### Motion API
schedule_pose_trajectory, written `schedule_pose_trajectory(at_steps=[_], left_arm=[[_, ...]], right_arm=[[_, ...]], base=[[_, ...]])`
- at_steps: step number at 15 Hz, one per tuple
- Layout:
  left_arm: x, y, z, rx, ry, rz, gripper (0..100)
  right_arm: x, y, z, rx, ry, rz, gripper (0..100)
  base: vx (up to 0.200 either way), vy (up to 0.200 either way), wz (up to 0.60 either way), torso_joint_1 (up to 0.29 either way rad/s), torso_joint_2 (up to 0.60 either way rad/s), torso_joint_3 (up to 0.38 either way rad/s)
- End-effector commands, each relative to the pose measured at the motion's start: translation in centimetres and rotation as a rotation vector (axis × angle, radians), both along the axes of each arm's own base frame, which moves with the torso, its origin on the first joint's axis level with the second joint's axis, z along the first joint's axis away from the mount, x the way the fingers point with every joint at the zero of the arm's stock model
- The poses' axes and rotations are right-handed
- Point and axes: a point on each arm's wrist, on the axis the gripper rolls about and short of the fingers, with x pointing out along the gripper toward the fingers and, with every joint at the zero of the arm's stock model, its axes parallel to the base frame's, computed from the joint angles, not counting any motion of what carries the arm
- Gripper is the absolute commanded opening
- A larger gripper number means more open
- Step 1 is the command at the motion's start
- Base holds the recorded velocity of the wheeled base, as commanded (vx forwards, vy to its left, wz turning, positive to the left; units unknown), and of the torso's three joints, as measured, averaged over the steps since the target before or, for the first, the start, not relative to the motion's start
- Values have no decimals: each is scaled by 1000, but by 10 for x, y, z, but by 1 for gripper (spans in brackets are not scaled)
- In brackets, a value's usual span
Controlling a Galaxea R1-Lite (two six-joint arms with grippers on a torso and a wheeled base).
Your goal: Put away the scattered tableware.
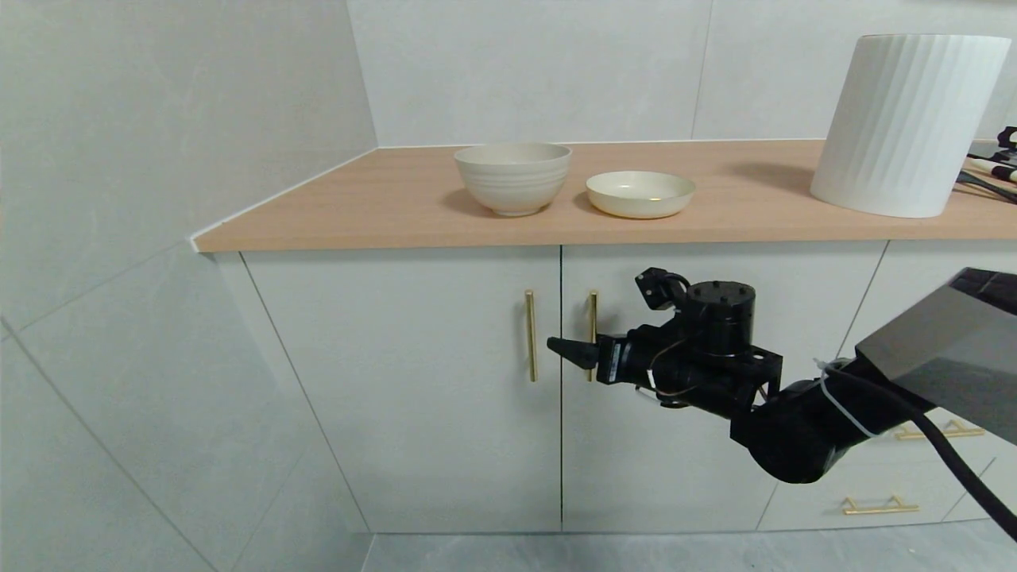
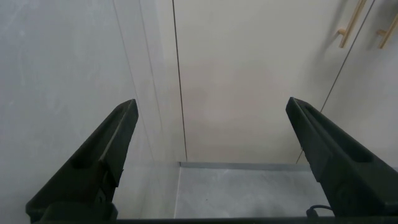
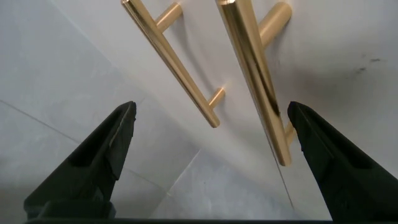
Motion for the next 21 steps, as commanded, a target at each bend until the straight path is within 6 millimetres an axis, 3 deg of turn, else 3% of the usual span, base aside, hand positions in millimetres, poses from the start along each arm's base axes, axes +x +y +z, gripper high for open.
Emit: schedule_pose_trajectory(at_steps=[1, 8, 15, 21], left_arm=[[0, 0, 0, 0, 1, 0, 100], [0, 0, 0, 0, 0, 1, 100], [0, 0, 0, 0, 0, 0, 100], [0, 0, 0, 0, 1, 0, 100]], right_arm=[[1, 2, -4, 1, 8, 3, 100], [-13, 13, -1, 59, 28, 43, 100], [-41, -3, 22, 81, 39, 159, 100], [-56, -12, 22, 71, 65, 200, 100]], base=[[0, 0, 0, 0, 0, 0], [0, 0, 0, 0, 0, 0], [0, 0, 0, 0, 0, 0], [0, 0, 0, 0, 0, 0]])
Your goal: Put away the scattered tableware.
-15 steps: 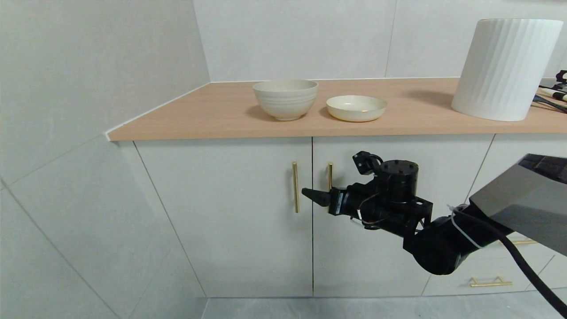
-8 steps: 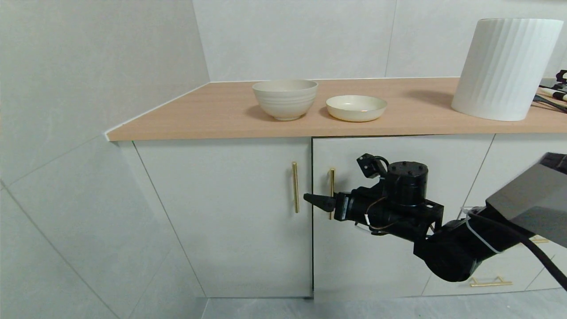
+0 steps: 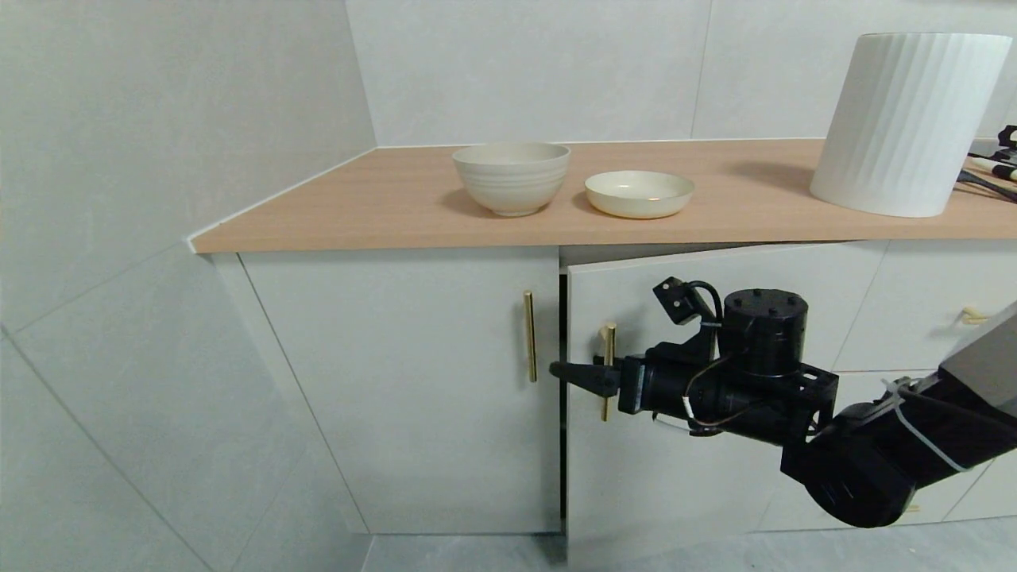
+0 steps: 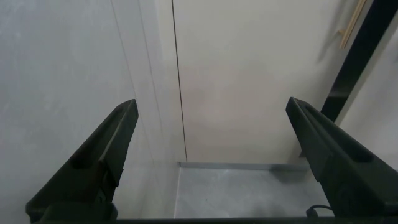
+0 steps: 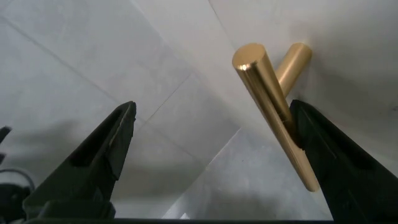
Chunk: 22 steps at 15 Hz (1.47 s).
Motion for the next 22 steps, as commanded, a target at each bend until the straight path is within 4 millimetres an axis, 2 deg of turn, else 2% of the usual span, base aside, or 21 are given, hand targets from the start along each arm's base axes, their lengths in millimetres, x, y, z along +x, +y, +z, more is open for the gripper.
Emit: schedule_pose_trajectory(at_steps=[1, 7, 10, 15, 18, 19, 20, 22], left_arm=[[0, 0, 0, 0, 1, 0, 100], [0, 0, 0, 3, 1, 0, 100], [0, 0, 0, 9, 2, 0, 100], [-1, 0, 6, 29, -30, -10, 100], [-15, -4, 52, 39, -102, -197, 100], [-14, -7, 79, 32, -49, -332, 100], [-6, -9, 98, 24, -4, -414, 100], [26, -12, 132, -5, 99, -554, 100]], right_arm=[[-8, -5, 7, 8, -7, 15, 100], [-43, -28, 14, -1, 30, 106, 100], [-50, -32, 19, 7, 20, 115, 100], [-58, -31, 15, -2, 39, 161, 100], [-62, -29, 11, -10, 53, 175, 100], [-64, -28, 10, -13, 55, 184, 100], [-66, -28, 9, -16, 59, 185, 100], [-66, -28, 9, -16, 59, 187, 100]], base=[[0, 0, 0, 0, 0, 0], [0, 0, 0, 0, 0, 0], [0, 0, 0, 0, 0, 0], [0, 0, 0, 0, 0, 0], [0, 0, 0, 0, 0, 0], [0, 0, 0, 0, 0, 0], [0, 0, 0, 0, 0, 0], [0, 0, 0, 0, 0, 0]])
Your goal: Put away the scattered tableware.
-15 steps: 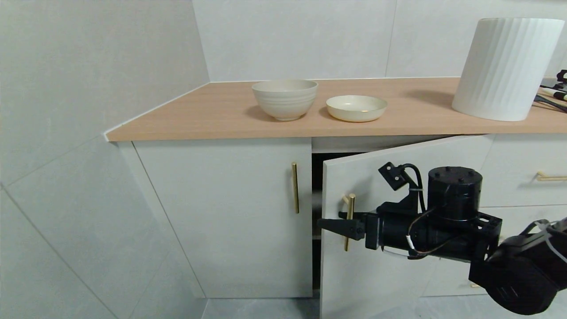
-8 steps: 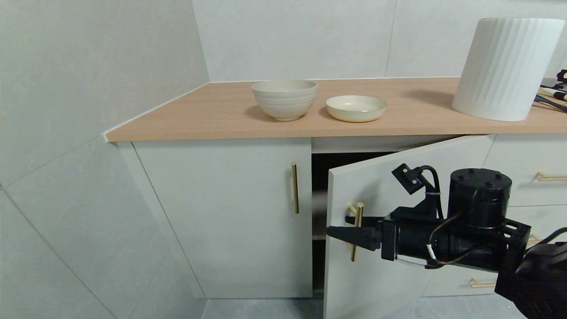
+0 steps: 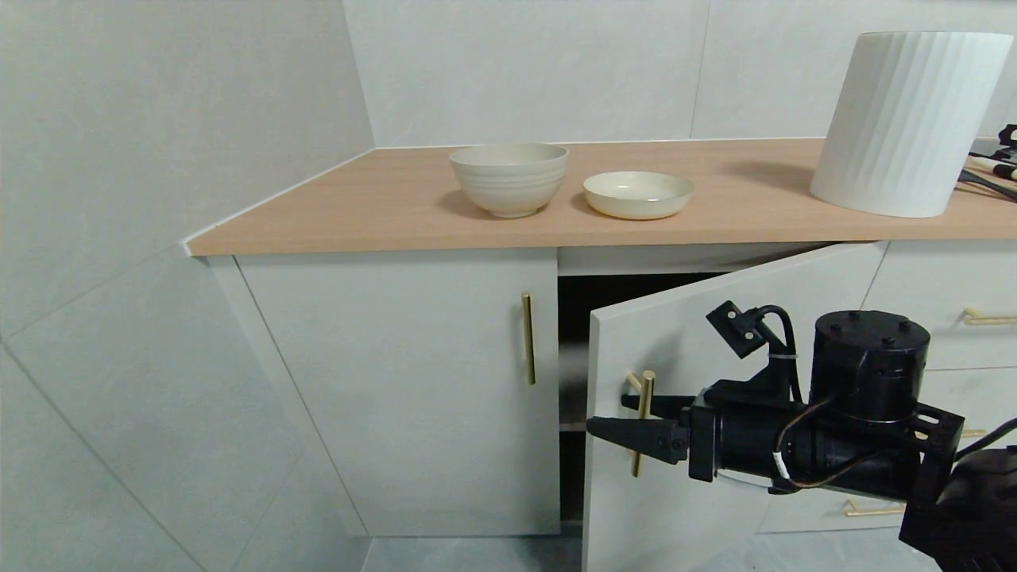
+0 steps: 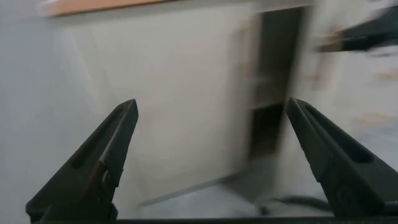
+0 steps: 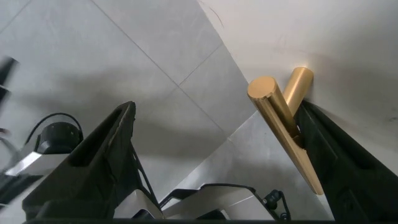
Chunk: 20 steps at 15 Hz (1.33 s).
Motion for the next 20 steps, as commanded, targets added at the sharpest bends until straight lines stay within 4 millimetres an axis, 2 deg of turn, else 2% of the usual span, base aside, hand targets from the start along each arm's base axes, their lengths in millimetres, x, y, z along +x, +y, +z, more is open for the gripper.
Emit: schedule_pose_trajectory(at_steps=[1, 2, 3, 4, 5, 6, 9, 11, 12, 13, 16, 20], left_arm=[[56, -5, 55, -13, 210, -206, 100], [72, -6, 59, -20, 263, -246, 100], [108, -10, 57, -19, 391, -313, 100], [118, -13, 57, -16, 417, -336, 100], [159, -24, 45, -9, 516, -392, 100], [183, -30, 35, -9, 553, -407, 100], [238, -52, 1, -20, 604, -454, 100], [249, -62, -20, -24, 627, -483, 100], [248, -78, -43, -20, 671, -537, 100], [250, -87, -55, -12, 678, -569, 100], [258, -114, -78, 4, 695, -567, 100], [265, -132, -96, -19, 653, -528, 100]], right_arm=[[-1, 0, -1, -3, 9, 10, 100], [-1, 1, -1, -2, 8, 10, 100], [-1, 1, -1, -3, 9, 10, 100], [-1, 1, -1, -3, 9, 10, 100], [-1, 1, -2, -4, 10, 12, 100], [-1, 1, -1, -3, 9, 12, 100], [-1, 1, -1, -3, 9, 12, 100], [-1, 1, -1, -3, 9, 12, 100], [-1, 1, -1, -2, 8, 12, 100], [-1, 2, -1, -2, 8, 13, 100], [-2, 3, -2, -4, 10, 19, 100], [-3, 4, -2, -4, 10, 23, 100]], base=[[0, 0, 0, 0, 0, 0], [0, 0, 0, 0, 0, 0], [0, 0, 0, 0, 0, 0], [0, 0, 0, 0, 0, 0], [0, 0, 0, 0, 0, 0], [0, 0, 0, 0, 0, 0], [0, 0, 0, 0, 0, 0], [0, 0, 0, 0, 0, 0], [0, 0, 0, 0, 0, 0], [0, 0, 0, 0, 0, 0], [0, 0, 0, 0, 0, 0], [0, 0, 0, 0, 0, 0]])
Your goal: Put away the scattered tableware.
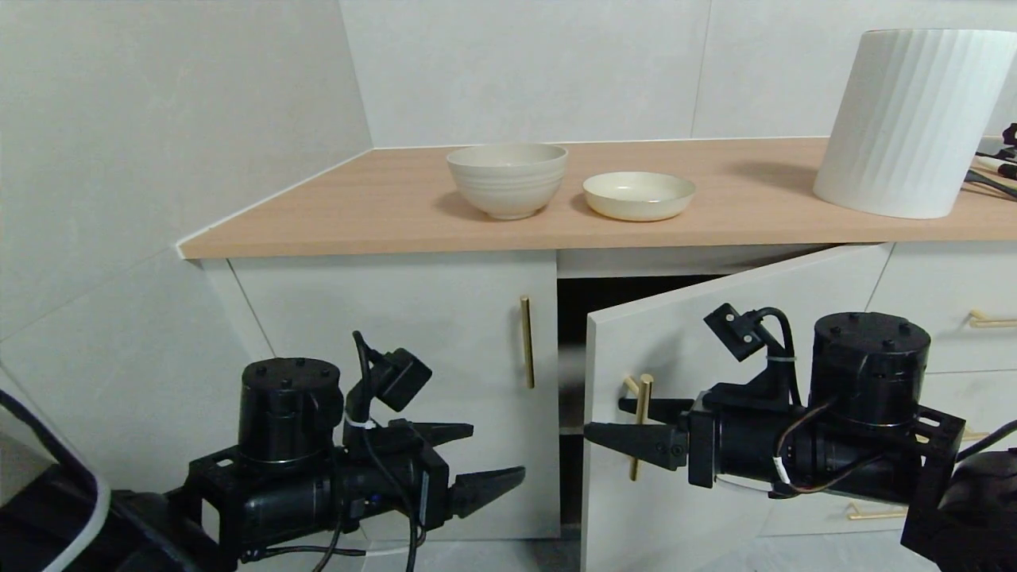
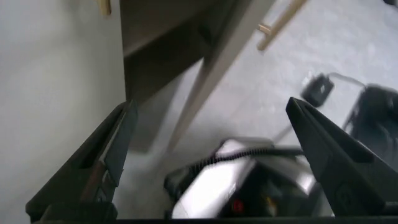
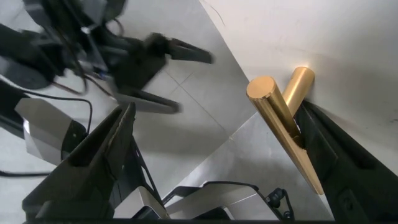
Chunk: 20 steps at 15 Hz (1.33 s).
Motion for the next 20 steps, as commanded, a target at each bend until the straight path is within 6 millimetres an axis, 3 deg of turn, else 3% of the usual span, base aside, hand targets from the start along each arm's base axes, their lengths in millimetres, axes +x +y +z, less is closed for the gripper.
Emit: schedule_pose_trajectory(at_steps=[1, 6, 7, 10, 15, 20], left_arm=[[1, -11, -22, 1, 66, -13, 100], [3, -19, -24, -80, 32, -9, 100], [3, -19, -25, -82, 24, -8, 0], [8, -23, -15, -123, -42, -14, 0], [44, -59, 7, -233, -147, -46, 0], [62, -77, -17, -204, -137, 16, 0]], right_arm=[[0, 1, -1, -3, 4, 1, 100], [0, 0, -1, -2, 3, 1, 100], [0, 0, -1, -2, 3, 1, 100], [-1, 0, -2, -5, 4, 0, 100], [-5, -4, 2, 1, -2, -5, 100], [-9, -7, 6, 10, -13, -2, 100]], base=[[0, 0, 0, 0, 0, 0], [0, 0, 0, 0, 0, 0], [0, 0, 0, 0, 0, 0], [0, 0, 0, 0, 0, 0], [0, 0, 0, 0, 0, 0], [0, 0, 0, 0, 0, 0]])
